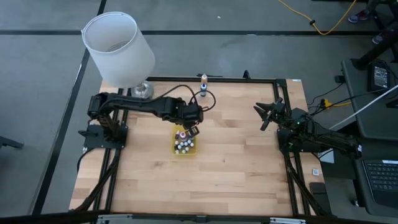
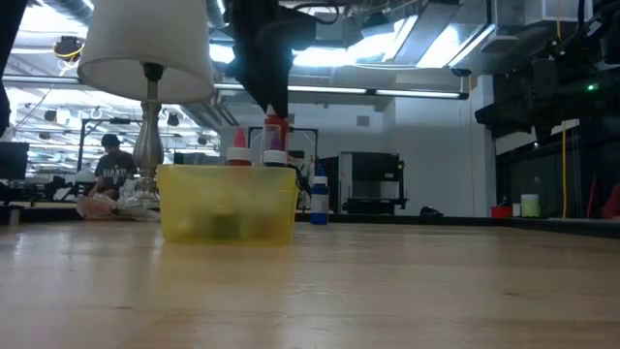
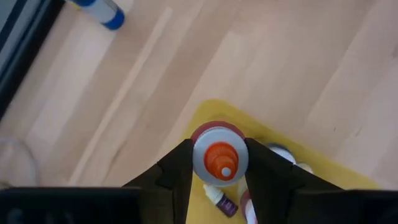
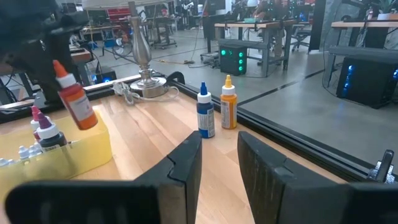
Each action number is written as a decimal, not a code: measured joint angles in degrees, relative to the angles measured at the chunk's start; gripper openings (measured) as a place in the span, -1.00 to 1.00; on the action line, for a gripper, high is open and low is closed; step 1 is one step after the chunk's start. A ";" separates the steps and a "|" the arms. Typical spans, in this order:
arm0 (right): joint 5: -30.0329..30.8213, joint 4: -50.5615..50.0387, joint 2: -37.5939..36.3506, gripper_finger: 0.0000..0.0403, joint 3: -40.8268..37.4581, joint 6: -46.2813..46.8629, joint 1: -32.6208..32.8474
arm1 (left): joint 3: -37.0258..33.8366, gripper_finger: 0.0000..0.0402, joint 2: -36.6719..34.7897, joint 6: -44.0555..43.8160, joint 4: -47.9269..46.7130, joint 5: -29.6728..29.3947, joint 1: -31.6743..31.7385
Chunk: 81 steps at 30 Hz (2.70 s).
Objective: Pick & Place food coloring
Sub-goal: Put the large orange bottle into the yellow bin, then put the large blue bottle into the yellow bin
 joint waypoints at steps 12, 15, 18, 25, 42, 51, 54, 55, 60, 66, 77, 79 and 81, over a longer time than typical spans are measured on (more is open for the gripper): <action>0.00 0.00 -0.01 -0.47 -0.02 0.00 -0.02 | -8.06 -0.37 0.02 0.47 8.36 3.64 -1.03; 0.00 0.00 -0.01 -0.47 -0.01 0.02 -0.02 | -8.85 -0.37 0.02 0.73 11.23 3.60 -1.03; 0.00 0.00 -0.01 -0.47 -0.02 0.00 -0.02 | -9.64 -0.34 0.02 1.01 12.77 5.13 -0.78; 0.00 0.00 -0.01 -0.47 -0.02 0.02 -0.01 | -11.49 -0.36 0.04 1.01 13.69 5.38 0.06; 0.00 0.00 -0.01 -0.47 -0.01 0.00 0.00 | -11.57 -0.36 0.51 1.37 14.78 5.12 1.41; 0.00 0.02 -0.01 -0.47 -0.02 0.01 0.01 | -11.64 -0.36 2.40 1.37 15.29 5.79 1.42; 0.00 0.00 -0.02 -0.47 -0.01 0.00 0.01 | -11.64 -0.35 2.40 1.46 15.68 5.81 1.43; 0.00 0.02 -0.02 -0.47 -0.02 0.02 -0.02 | -11.64 -0.35 2.40 1.43 15.67 5.84 1.44; 0.00 0.00 0.00 -0.47 0.00 0.02 0.00 | -11.64 -0.28 2.40 1.41 15.65 6.42 1.53; 0.00 0.00 0.01 -0.47 0.00 0.01 -0.02 | -11.39 -0.15 2.40 1.66 15.20 6.84 1.94; 0.00 0.00 -0.02 -0.47 -0.02 0.00 0.00 | -4.60 0.08 2.01 2.42 9.16 5.25 2.46; 0.00 0.00 0.01 -0.47 0.00 0.00 -0.02 | -3.96 0.09 1.48 2.42 8.78 3.60 2.55; 0.00 0.02 -0.02 -0.47 -0.02 0.00 -0.02 | -3.87 0.09 0.04 2.46 9.45 2.29 2.99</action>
